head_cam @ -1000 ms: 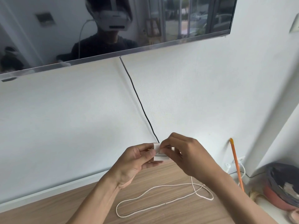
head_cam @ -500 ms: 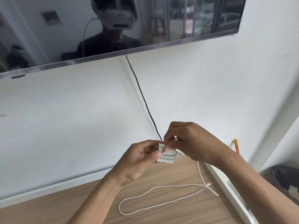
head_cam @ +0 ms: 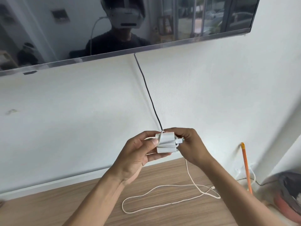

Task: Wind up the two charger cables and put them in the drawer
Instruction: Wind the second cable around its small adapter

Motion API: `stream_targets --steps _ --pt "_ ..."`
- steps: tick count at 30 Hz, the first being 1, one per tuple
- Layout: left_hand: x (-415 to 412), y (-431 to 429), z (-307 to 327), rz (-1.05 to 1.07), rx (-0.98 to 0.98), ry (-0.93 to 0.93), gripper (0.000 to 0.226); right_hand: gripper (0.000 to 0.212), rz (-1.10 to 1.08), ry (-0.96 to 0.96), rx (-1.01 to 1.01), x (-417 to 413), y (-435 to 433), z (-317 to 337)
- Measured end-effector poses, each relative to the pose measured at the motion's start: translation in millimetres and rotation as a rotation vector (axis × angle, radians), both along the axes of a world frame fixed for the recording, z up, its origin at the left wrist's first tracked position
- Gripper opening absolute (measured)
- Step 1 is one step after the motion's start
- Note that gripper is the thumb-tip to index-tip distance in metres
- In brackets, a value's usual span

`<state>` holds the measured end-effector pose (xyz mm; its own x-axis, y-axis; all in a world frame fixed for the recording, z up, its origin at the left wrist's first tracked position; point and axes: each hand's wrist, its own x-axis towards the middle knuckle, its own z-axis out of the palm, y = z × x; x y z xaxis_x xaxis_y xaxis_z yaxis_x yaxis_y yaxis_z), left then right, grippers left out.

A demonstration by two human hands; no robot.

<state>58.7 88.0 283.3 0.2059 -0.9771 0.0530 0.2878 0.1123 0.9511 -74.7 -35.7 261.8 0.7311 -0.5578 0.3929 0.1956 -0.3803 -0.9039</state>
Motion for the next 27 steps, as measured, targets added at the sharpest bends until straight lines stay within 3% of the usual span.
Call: stream_targets --steps 2,5,7,10,13,17,21,27 --pt "-2.7 -2.4 -1.8 0.022 0.006 0.062 0.034 0.056 -0.069 -0.023 0.031 6.5 5.6 -8.7" --pt "-5.8 -6.8 -4.8 0.074 0.034 0.101 0.034 0.047 -0.201 -0.007 0.081 12.8 14.4 -26.2" --pt "-5.5 -9.5 -7.9 0.157 0.052 0.027 0.034 0.032 -0.284 0.028 0.089 14.8 20.6 -35.8" --pt "-1.6 -14.2 -14.9 0.311 0.088 -0.193 0.025 0.042 -0.354 0.093 0.072 13.7 32.4 -45.2" --pt "-2.5 -16.9 -19.8 0.304 0.111 -0.238 0.015 0.044 -0.307 0.123 -0.013 13.3 49.0 -50.2" --pt "0.3 -18.2 -24.0 0.36 0.13 -0.272 0.022 0.038 -0.314 0.239 -0.239 5.5 52.0 -47.2" --pt "1.2 -17.3 -26.9 0.386 0.122 -0.377 0.016 0.032 -0.369 0.517 -0.61 -8.7 40.6 -31.7" --pt "1.0 -16.3 -27.8 0.432 0.065 -0.663 0.015 0.028 -0.405 0.625 -0.955 -21.9 35.4 4.6"
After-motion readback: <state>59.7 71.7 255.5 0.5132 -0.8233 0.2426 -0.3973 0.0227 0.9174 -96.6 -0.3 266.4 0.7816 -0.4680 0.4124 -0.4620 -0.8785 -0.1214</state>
